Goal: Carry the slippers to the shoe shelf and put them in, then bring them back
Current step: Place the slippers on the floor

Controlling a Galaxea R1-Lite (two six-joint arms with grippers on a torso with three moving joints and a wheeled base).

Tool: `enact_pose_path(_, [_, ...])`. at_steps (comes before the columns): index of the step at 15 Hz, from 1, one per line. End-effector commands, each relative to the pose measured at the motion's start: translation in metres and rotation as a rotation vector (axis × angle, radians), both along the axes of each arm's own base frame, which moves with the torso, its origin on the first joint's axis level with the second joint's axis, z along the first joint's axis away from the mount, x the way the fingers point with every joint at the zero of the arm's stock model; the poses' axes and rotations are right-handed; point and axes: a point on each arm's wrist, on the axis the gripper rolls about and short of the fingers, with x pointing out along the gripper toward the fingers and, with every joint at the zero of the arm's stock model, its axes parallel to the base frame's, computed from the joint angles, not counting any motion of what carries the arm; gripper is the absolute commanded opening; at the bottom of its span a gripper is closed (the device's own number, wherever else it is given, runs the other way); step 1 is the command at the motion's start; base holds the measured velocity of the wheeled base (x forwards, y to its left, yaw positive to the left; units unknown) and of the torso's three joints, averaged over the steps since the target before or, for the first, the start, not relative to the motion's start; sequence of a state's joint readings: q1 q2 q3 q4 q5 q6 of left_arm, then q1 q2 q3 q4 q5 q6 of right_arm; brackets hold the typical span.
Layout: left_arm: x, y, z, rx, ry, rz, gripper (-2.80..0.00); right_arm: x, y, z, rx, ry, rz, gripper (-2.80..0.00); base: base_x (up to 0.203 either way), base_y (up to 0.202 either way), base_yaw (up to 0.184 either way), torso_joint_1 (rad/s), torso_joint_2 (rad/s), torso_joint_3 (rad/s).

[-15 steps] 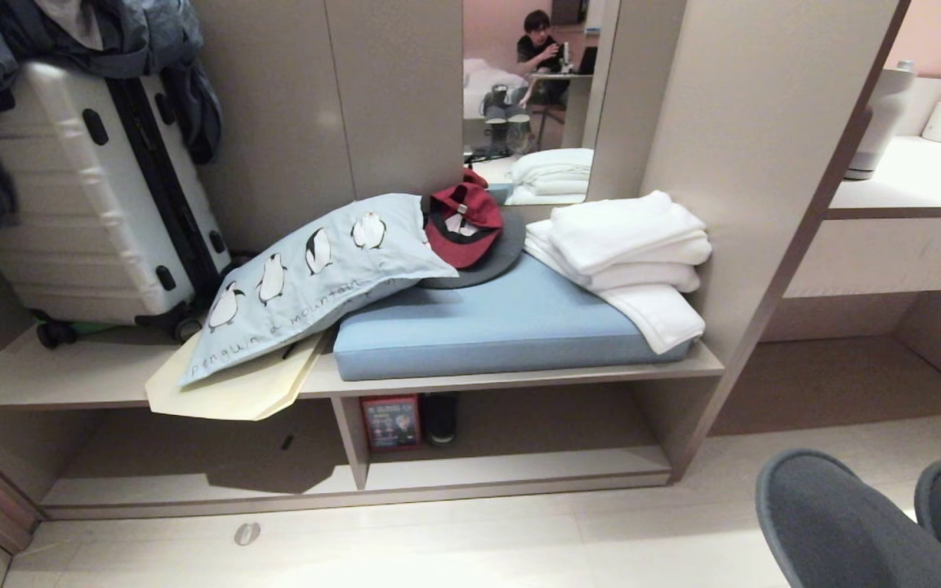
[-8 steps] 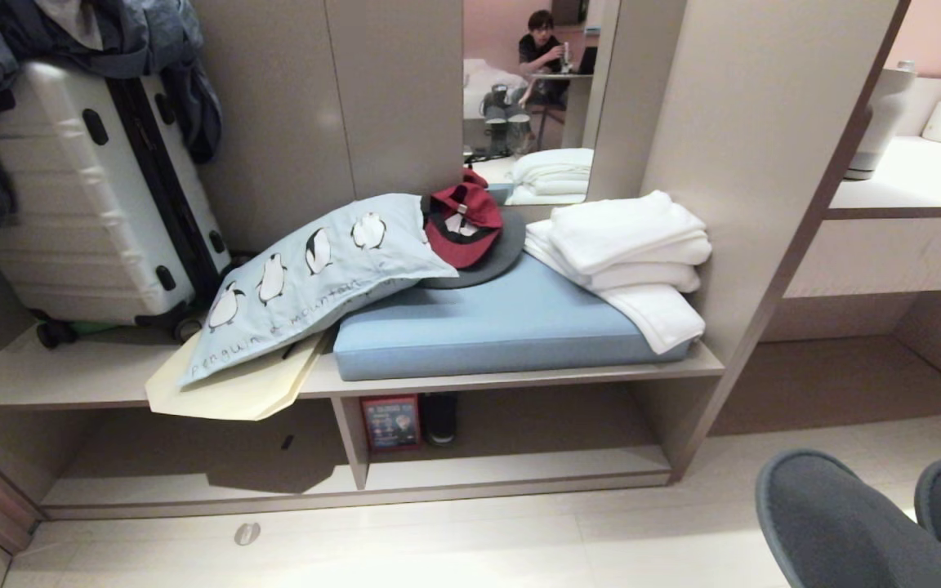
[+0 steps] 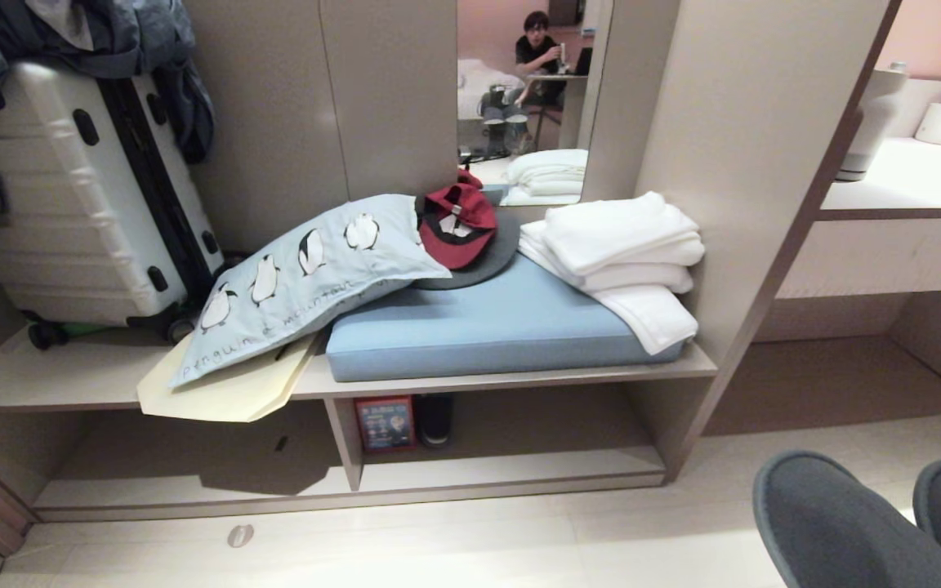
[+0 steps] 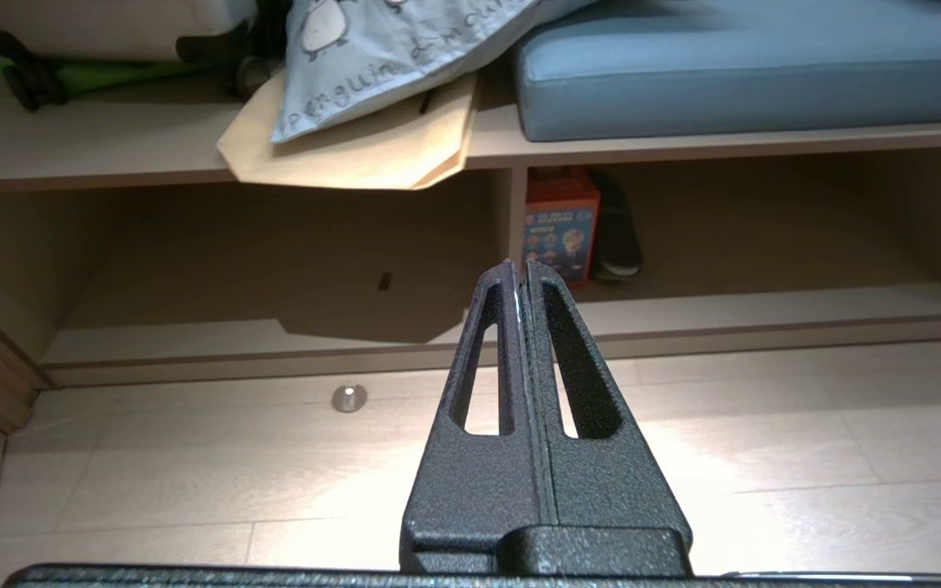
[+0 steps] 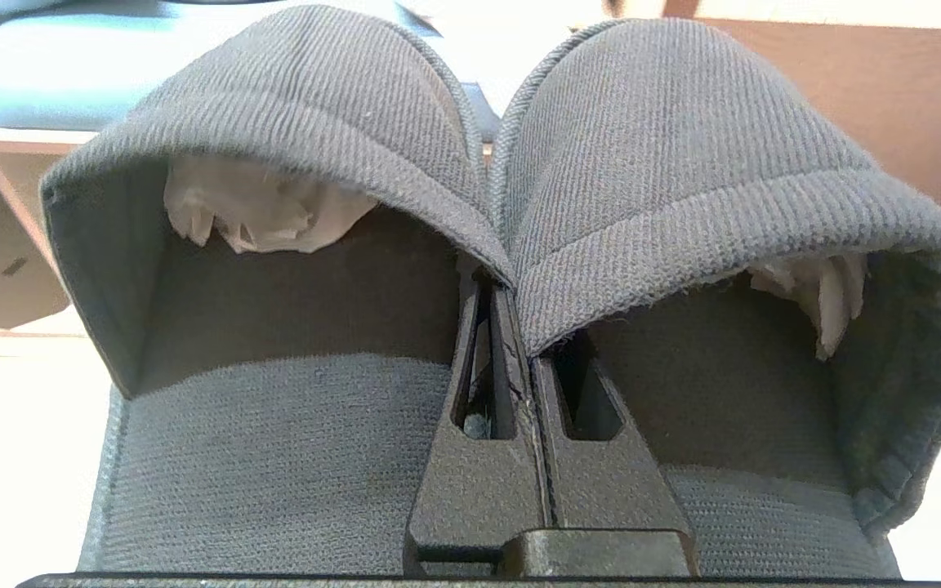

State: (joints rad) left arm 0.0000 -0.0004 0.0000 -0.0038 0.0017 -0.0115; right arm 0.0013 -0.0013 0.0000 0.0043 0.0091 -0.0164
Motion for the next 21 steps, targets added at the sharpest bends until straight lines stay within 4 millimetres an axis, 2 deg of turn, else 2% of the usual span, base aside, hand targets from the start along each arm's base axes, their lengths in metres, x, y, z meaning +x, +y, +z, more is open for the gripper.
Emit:
enact_pose_path(1, [0.0,0.0,0.0001,-0.001,0.0,0.0,-2.8,0.0001,0.0,0.0,0.0,0.002,0.002,-2.8,-0.001,-0.154,0.002,0.002,0.0,0.001])
enact_pose_path(21, [0.0,0.0,0.0001,-0.001,0.0,0.0,-2.8,0.0001,0.0,0.0,0.0,0.002,0.0,-2.8,0.0,-0.198,0.003,0.003,0.0,0.002])
